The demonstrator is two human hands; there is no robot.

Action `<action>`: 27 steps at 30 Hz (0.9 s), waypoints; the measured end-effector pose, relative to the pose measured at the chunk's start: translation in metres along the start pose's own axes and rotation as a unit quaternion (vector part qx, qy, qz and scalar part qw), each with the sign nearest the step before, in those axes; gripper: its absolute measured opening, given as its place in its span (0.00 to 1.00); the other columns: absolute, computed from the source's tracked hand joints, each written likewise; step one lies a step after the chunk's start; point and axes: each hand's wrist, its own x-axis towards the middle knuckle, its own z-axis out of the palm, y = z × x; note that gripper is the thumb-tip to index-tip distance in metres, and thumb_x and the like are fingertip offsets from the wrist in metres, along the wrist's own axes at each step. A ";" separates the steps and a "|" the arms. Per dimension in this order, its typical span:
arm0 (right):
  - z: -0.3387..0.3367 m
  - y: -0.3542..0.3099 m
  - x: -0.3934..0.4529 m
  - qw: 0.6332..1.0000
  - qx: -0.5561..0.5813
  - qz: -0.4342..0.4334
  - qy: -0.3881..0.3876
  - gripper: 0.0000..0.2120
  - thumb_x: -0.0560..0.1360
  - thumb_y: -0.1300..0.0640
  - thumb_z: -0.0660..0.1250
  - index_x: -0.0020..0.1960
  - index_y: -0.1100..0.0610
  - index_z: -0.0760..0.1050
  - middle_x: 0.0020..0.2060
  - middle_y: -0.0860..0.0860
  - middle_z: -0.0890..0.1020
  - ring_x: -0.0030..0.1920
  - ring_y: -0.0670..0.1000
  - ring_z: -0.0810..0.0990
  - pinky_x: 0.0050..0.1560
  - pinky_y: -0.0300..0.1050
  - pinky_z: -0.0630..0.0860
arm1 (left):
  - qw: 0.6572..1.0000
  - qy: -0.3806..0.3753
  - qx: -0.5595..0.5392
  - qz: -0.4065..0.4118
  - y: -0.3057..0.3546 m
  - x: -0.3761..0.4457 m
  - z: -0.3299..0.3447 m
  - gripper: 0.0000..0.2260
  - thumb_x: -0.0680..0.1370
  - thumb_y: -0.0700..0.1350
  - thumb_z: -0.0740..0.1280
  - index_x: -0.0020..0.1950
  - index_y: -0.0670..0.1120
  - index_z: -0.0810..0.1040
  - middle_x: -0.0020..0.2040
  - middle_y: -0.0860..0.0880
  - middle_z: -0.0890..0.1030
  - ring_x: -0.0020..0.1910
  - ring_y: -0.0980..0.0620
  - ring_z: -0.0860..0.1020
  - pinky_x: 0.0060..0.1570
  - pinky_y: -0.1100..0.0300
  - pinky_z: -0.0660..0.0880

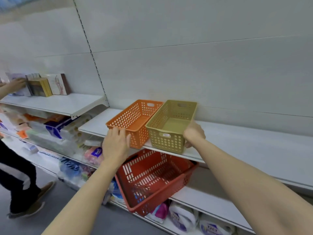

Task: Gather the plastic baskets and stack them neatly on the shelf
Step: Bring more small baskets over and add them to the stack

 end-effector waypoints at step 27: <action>-0.173 0.267 -0.095 0.885 0.236 -0.064 0.396 0.19 0.81 0.60 0.59 0.71 0.50 0.72 0.52 0.47 0.82 0.45 0.48 0.77 0.49 0.41 0.72 | 0.706 -0.052 -0.657 -0.258 0.181 0.042 -0.011 0.16 0.80 0.37 0.66 0.67 0.44 0.80 0.54 0.46 0.83 0.42 0.49 0.82 0.33 0.49 0.83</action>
